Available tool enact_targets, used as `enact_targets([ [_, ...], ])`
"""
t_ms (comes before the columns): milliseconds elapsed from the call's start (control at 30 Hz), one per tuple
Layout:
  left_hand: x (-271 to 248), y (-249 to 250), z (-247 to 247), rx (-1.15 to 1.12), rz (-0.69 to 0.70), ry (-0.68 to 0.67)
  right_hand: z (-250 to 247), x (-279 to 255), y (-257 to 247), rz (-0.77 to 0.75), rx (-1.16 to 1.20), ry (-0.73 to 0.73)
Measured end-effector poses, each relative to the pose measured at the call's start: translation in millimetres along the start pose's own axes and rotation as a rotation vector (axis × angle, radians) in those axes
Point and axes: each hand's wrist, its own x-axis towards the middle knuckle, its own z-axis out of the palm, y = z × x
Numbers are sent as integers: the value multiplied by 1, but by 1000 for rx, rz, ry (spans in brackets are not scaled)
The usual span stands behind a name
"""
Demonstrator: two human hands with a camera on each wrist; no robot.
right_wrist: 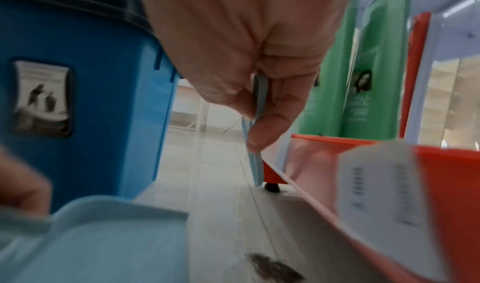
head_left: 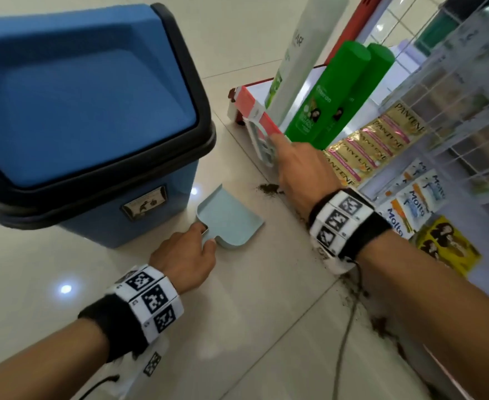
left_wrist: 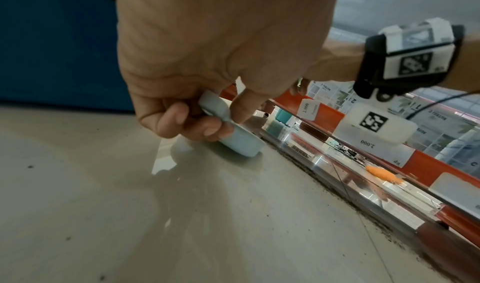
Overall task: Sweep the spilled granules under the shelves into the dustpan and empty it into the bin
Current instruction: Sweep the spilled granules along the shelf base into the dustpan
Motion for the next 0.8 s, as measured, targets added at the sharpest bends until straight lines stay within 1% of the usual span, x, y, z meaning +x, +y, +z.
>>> enact_targets([
  [67, 0, -1, -1, -4, -5, 2, 4, 19, -7, 22, 165, 41],
  [100, -1, -1, -1, -5, -4, 5, 8, 29, -11, 46, 267, 38],
  [200, -2, -5, 0, -9, -6, 7, 25, 51, -21, 194, 592, -68],
  [267, -4, -8, 1, -18, -14, 9, 36, 56, -24, 321, 699, -131],
  [300, -5, -9, 1, -23, -15, 10, 41, 55, -23, 361, 728, -148],
  [333, -6, -10, 1, -28, -14, 11, 45, 52, -21, 356, 691, -146],
  [400, -7, -12, 1, -37, -8, 11, 48, 43, -12, 236, 476, -149],
  [433, -7, -12, 1, -39, -7, 11, 48, 36, -7, 173, 372, -178],
  [500, -6, -12, 0, -35, -6, 11, 43, 17, 4, 92, 206, -287],
  [600, -4, -11, -1, -20, 2, 13, 31, -23, 20, 62, 64, -414],
  [667, -4, -10, -1, -14, 2, 9, 21, -45, 24, 62, 8, -452],
  [733, -3, -8, -1, -10, 4, 3, 10, -51, 22, 34, -7, -409],
  [800, -2, -7, 0, -10, 12, 2, 2, -39, 12, -13, 27, -293],
])
